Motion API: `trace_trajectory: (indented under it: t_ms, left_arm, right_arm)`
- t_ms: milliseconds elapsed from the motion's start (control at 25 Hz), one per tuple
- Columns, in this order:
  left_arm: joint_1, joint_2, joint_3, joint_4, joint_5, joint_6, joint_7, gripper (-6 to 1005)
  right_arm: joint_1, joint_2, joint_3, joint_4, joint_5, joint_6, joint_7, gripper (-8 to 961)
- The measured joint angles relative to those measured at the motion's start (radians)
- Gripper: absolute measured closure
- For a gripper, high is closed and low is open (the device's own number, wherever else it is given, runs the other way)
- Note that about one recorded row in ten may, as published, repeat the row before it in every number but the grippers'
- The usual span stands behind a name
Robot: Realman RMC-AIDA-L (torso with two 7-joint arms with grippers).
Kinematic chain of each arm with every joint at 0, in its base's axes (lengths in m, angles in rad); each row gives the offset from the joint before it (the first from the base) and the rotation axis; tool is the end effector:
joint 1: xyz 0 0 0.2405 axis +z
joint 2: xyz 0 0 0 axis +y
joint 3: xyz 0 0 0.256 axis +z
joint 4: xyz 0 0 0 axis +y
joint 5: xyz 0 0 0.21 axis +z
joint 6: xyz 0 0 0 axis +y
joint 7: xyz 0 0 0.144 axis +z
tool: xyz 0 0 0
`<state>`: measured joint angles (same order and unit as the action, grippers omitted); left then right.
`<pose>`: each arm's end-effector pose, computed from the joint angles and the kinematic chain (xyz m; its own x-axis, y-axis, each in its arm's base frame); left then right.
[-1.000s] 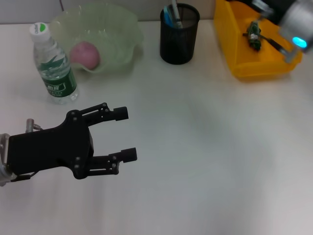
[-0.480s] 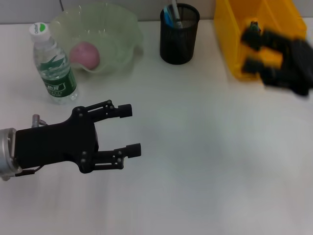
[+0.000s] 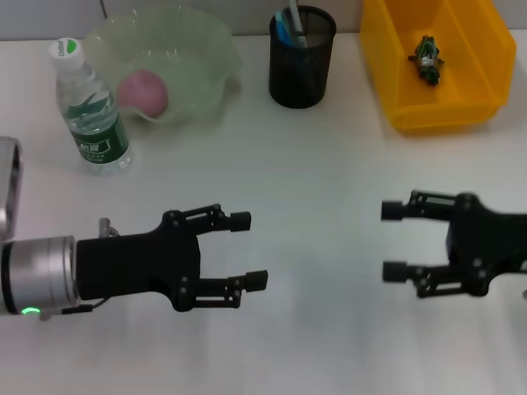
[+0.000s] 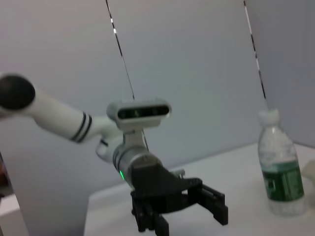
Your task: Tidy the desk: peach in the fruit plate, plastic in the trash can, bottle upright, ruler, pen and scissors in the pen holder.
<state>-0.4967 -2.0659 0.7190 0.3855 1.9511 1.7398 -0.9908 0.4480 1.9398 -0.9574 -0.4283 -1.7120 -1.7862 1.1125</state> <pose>-0.2630 0.2711 -0.0348 0.7654 0.1884 0.6154 0.2469 -0.9690 -0.0104 0.2780 0.2737 0.0105 0.7689 -0.2322 -0.5957 -0.2733 -0.9617 0.0220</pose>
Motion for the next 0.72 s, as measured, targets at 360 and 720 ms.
trace_trajectory:
  t_ms: [360,720]
  left_arm:
    - [0.004,-0.002,0.031,-0.046,0.000,-0.057,0.028,170]
    - [0.021,0.006,0.063,-0.038,0.000,-0.077,0.026,170]
  right_arm:
    - [-0.001,0.044,0.007,0.020,-0.098,0.098,-0.106,135]
    - [-0.002,0.044,0.006,0.024,-0.100,0.100,-0.109,135]
